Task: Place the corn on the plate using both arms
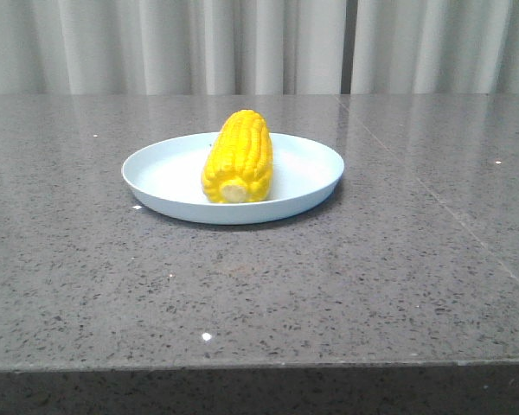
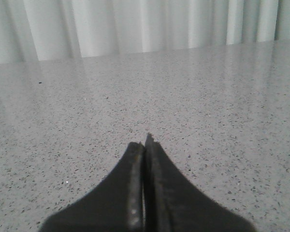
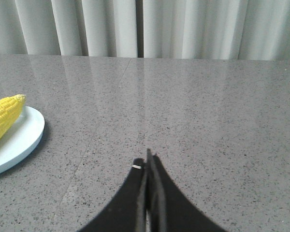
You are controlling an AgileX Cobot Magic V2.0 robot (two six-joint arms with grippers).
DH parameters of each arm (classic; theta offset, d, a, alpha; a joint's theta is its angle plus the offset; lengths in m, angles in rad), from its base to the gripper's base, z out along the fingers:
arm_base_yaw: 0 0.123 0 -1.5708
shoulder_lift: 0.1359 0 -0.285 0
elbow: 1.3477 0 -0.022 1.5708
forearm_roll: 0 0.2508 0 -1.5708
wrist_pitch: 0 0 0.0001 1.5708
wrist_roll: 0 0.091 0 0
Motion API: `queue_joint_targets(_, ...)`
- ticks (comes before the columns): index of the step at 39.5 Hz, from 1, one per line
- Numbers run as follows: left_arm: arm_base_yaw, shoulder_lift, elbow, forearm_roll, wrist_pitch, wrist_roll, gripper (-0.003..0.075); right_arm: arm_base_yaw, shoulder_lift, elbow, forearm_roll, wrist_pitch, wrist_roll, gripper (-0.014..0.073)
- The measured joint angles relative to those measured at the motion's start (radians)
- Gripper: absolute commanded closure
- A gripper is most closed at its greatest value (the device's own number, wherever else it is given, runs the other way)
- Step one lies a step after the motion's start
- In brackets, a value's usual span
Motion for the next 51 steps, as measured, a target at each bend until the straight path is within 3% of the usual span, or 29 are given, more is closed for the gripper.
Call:
queue_joint_targets(21,0.0,0.0,0.0,0.0,0.0,0.0,0.0741,0.0,0.0,0.01,-0.016,-0.006,-0.002,0.0694)
queue_joint_targets(37,0.0,0.0,0.0,0.0,0.0,0.0,0.0741,0.0,0.0,0.351,-0.016,-0.228,-0.002,0.0694)
queue_joint_targets(51,0.0,0.0,0.0,0.0,0.0,0.0,0.0741,-0.029,-0.04,0.368,-0.016,-0.238,-0.002,0.0694)
